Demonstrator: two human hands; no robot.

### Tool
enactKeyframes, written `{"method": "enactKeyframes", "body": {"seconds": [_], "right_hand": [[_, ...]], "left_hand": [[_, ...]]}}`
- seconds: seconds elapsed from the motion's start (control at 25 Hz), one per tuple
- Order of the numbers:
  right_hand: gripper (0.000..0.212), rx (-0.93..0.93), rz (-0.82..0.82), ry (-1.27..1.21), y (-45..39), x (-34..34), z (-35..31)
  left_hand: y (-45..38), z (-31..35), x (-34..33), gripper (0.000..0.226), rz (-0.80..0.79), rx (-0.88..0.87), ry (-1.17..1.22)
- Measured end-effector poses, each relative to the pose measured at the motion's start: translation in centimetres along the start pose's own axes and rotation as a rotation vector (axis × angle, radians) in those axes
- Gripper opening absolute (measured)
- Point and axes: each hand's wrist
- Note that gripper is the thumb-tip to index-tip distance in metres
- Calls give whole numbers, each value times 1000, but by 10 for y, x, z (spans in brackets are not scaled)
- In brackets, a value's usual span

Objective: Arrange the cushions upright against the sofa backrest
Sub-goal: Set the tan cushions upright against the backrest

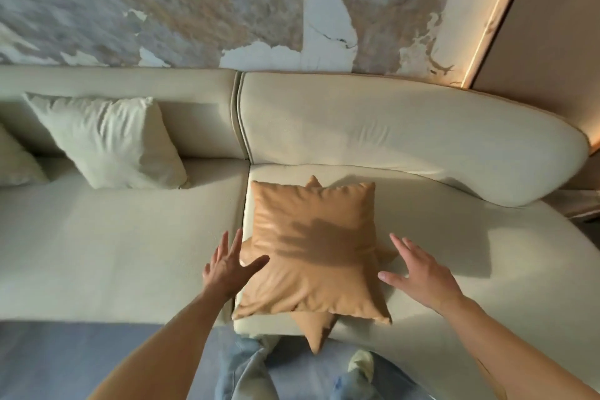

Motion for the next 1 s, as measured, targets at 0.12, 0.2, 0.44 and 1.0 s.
{"method": "enactKeyframes", "body": {"seconds": [0.12, 0.2, 0.44, 1.0], "right_hand": [[93, 27, -44, -13, -1, 3, 33], [91, 32, -65, -29, -3, 5, 48], [91, 47, -76, -22, -30, 8, 46], [107, -87, -85, -553, -177, -37, -15]], "left_hand": [[23, 21, -31, 99, 29, 43, 40], [33, 24, -43, 100, 34, 72, 38], [14, 21, -42, 101, 72, 113, 40], [-143, -2, -31, 115, -150, 66, 277]]}}
Point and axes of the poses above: each hand's wrist, its own y-axis away from the middle knuckle, its own x-axis out of the back of the hand, z = x × y, and after that the axes turned 9 degrees about -z, right-handed
